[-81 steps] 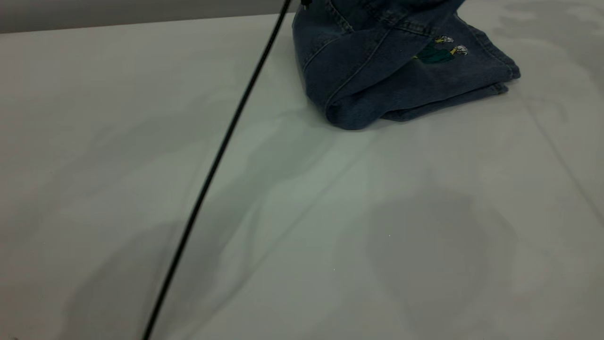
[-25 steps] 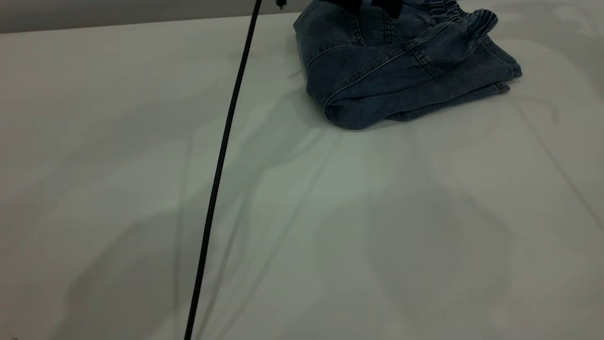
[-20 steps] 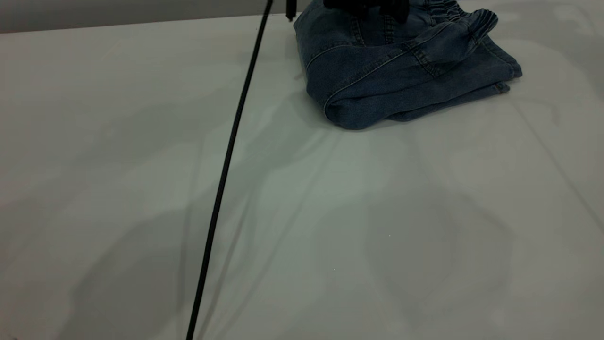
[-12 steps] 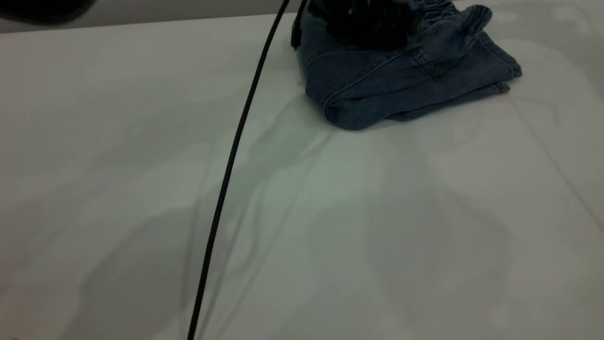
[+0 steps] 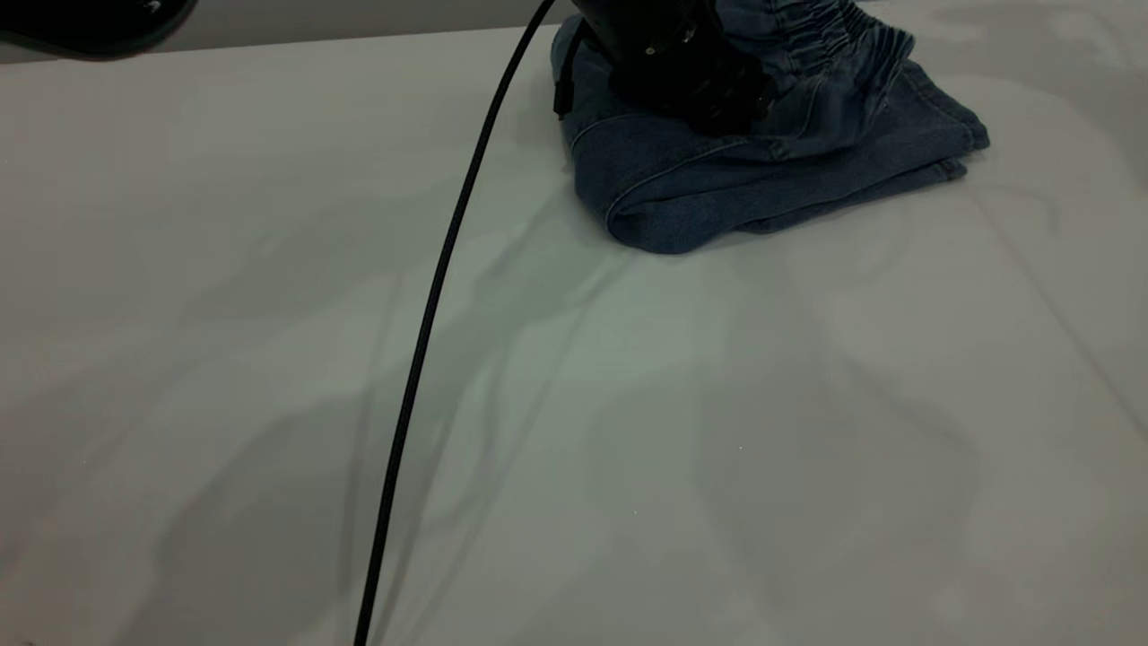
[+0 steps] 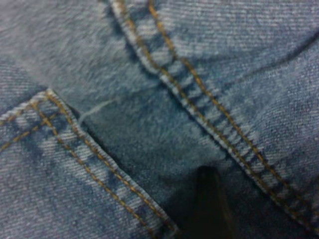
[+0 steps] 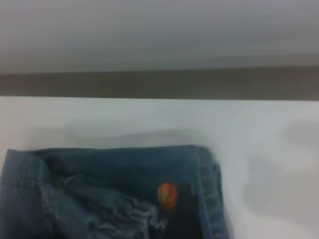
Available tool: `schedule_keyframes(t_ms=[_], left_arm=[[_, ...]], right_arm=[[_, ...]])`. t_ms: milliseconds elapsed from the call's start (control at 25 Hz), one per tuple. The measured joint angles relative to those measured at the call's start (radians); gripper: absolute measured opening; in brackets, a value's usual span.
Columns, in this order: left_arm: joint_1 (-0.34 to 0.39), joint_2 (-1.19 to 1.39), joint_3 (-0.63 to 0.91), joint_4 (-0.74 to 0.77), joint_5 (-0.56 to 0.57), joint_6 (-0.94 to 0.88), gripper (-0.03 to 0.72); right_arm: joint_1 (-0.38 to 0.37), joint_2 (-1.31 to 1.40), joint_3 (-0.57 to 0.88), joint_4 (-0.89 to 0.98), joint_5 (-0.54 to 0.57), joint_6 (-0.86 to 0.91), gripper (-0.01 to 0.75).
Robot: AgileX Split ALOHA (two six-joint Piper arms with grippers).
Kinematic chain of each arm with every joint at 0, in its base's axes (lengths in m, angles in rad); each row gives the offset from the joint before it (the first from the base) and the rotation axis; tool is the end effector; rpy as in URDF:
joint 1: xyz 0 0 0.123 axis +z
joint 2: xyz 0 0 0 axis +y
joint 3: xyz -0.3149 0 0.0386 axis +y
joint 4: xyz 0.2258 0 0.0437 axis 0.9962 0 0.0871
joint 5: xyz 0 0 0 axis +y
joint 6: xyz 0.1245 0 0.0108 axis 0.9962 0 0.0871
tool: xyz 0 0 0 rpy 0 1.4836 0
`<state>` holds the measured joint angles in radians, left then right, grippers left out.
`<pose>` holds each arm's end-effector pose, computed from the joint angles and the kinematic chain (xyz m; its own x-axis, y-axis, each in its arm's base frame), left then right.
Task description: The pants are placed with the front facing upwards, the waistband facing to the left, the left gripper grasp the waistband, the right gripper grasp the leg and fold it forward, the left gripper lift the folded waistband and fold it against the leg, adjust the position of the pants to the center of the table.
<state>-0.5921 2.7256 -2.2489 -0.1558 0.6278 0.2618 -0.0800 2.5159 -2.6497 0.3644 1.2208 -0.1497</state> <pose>0.4834 -0.3389 0.0446 -0.6165 0.5766 -0.5361 0.6854 0.7282 -0.0049 0.5631 -0.0032 0.2519 -0.8240 0.0475 -0.5646 -0.1275 0.9554 0.2665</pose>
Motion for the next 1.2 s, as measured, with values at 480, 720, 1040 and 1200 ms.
schedule_keyframes(t_ms=[480, 720, 1040, 1200], left_arm=[[0.001, -0.048, -0.041, 0.007, 0.336, 0.158, 0.466], [0.001, -0.067, -0.090, 0.037, 0.554, 0.178, 0.466], [0.001, -0.075, -0.186, 0.049, 0.569, 0.119, 0.466], [0.001, -0.056, -0.187, -0.042, 0.421, 0.067, 0.466]], right_arm=[[0.000, 0.000, 0.000, 0.001, 0.000, -0.010, 0.549], [0.000, 0.000, 0.000, 0.000, 0.001, -0.009, 0.549], [0.000, 0.000, 0.000, 0.004, 0.000, -0.009, 0.549], [0.000, 0.000, 0.000, 0.008, 0.000, -0.009, 0.549]])
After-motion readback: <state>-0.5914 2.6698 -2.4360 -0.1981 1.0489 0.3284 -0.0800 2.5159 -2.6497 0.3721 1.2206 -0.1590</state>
